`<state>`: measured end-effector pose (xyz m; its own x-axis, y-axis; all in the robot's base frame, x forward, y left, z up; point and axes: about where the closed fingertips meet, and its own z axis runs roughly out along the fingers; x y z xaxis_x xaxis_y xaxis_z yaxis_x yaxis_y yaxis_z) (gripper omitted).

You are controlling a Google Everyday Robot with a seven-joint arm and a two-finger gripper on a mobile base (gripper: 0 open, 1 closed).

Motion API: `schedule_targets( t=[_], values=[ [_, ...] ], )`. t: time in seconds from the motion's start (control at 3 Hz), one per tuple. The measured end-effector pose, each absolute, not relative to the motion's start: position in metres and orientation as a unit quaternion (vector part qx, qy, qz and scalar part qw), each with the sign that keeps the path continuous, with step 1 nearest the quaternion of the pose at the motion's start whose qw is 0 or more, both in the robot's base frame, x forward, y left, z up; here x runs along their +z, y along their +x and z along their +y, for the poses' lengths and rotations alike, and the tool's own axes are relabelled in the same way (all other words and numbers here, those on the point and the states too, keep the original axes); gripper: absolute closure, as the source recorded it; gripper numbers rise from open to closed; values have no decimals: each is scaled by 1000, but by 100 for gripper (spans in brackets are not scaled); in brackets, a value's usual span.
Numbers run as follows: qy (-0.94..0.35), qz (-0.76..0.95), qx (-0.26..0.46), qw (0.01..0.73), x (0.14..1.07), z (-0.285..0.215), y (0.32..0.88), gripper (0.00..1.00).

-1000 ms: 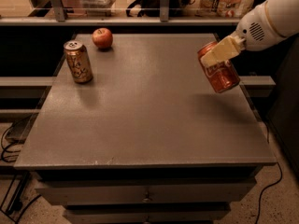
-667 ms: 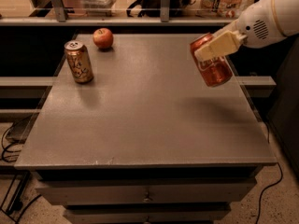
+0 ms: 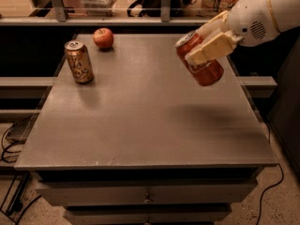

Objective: Place coke can upright

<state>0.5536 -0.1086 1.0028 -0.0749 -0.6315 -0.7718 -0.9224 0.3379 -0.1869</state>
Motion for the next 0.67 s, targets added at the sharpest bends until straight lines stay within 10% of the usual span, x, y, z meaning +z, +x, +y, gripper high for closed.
schedule_targets(
  t=[0.67],
  values=[
    [-598,659,208,406,992,-73,549,100]
  ],
)
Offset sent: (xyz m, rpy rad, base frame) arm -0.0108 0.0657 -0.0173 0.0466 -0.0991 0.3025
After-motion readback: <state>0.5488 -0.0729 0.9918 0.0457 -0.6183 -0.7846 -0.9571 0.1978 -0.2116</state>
